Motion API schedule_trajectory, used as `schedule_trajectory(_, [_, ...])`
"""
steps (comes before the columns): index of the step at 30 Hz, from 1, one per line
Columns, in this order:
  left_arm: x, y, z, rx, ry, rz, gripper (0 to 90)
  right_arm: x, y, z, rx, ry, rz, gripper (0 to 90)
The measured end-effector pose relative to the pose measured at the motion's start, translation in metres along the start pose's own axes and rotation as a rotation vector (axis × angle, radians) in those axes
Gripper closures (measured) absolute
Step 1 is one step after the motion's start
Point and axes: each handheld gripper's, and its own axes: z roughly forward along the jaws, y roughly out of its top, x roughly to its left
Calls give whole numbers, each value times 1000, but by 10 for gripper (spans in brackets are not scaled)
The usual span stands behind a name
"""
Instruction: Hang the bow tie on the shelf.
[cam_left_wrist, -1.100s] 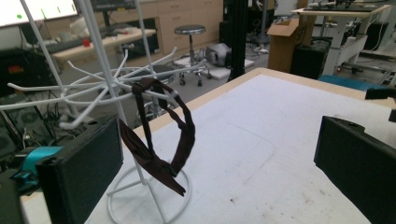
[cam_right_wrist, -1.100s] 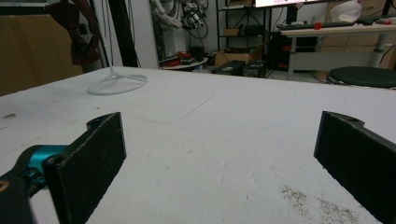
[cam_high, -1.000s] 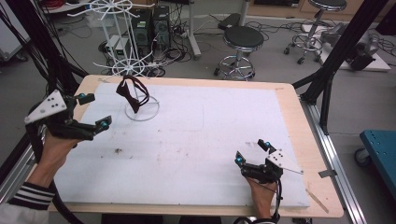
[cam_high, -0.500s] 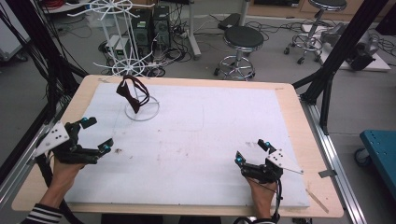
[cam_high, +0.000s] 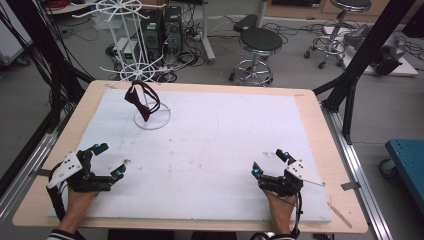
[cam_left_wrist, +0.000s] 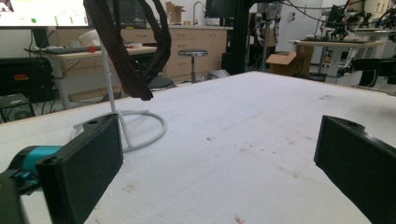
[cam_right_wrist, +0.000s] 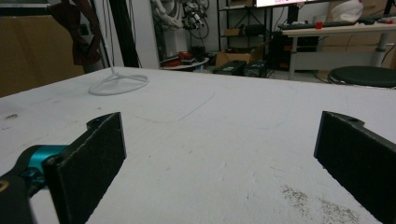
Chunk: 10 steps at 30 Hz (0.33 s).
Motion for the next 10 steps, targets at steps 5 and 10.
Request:
schedule_trajectory(5, [-1, -7, -4, -54, 5, -9, 17, 0, 0, 0, 1, 0, -2, 15])
schedule_trajectory(10, [-2, -8, -3, -47, 9, 2, 17, 1, 0, 0, -1, -6, -2, 15])
